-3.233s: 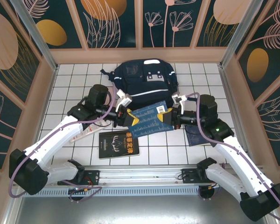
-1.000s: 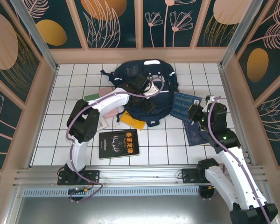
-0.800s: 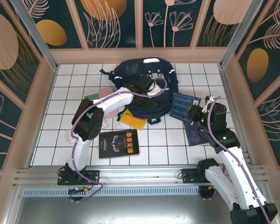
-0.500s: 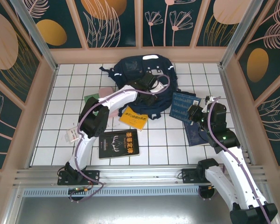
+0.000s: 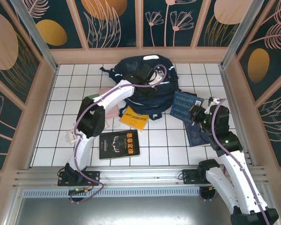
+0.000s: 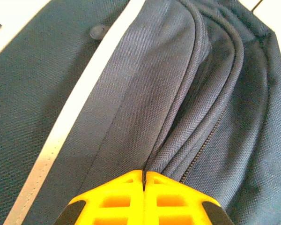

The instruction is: Pack books, pencil case, and school supplies into a backpack

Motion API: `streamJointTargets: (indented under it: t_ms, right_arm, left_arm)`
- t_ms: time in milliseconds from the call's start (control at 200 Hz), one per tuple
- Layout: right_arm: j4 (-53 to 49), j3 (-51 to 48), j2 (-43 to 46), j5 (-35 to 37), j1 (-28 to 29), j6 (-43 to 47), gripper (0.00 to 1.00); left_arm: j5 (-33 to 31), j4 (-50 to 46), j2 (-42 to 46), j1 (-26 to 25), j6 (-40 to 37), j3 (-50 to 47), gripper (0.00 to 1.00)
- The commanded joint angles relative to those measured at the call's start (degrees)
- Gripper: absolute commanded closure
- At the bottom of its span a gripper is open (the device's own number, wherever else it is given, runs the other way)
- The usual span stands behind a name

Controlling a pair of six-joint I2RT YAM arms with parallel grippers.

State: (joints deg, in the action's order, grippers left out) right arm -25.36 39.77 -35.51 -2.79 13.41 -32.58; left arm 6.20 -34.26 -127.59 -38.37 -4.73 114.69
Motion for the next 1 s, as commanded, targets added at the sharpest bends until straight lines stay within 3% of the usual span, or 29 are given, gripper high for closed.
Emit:
streamJointTargets:
  t_ms: [0, 255, 475, 601, 691, 751, 846, 996]
  right_arm:
    - [1.9, 0.2, 0.8, 1.1, -0.4, -4.7, 1.00]
    - [6.5, -1.4, 0.0, -6.0, -0.6, -12.4, 1.00]
    - [14.8, -2.9, -4.3, -11.1, -0.6, -25.4, 1.00]
    - [9.7, 1.0, -7.1, -5.4, -0.7, -23.3, 1.00]
    - [4.4, 3.1, -6.8, 3.0, -0.8, -19.5, 1.00]
    - [2.1, 3.6, -6.4, 7.0, -1.0, -17.9, 1.00]
    - [1.2, 2.8, -5.6, 9.4, -1.5, -15.5, 1.00]
    - [2.4, 0.2, -4.5, 8.9, -2.2, -14.9, 1.00]
  left_arm:
    - [-2.4, 7.2, 4.8, 2.3, 3.2, 3.6, 1.00]
    - [1.6, 7.0, 6.8, 5.1, 9.5, 9.3, 1.00]
    - [6.5, 8.0, 5.8, 6.3, 14.6, 14.0, 1.00]
    - [8.0, 5.3, 5.4, 6.3, 13.3, 13.2, 1.00]
    - [5.8, 1.2, 5.3, 5.7, 9.0, 10.2, 0.60]
    - [2.3, -0.8, 5.6, 4.5, 4.1, 6.4, 0.43]
    - [-3.3, 1.6, 5.8, 4.1, 5.3, -0.2, 0.31]
    - [1.9, 5.0, 1.3, 6.0, 13.1, -0.2, 0.27]
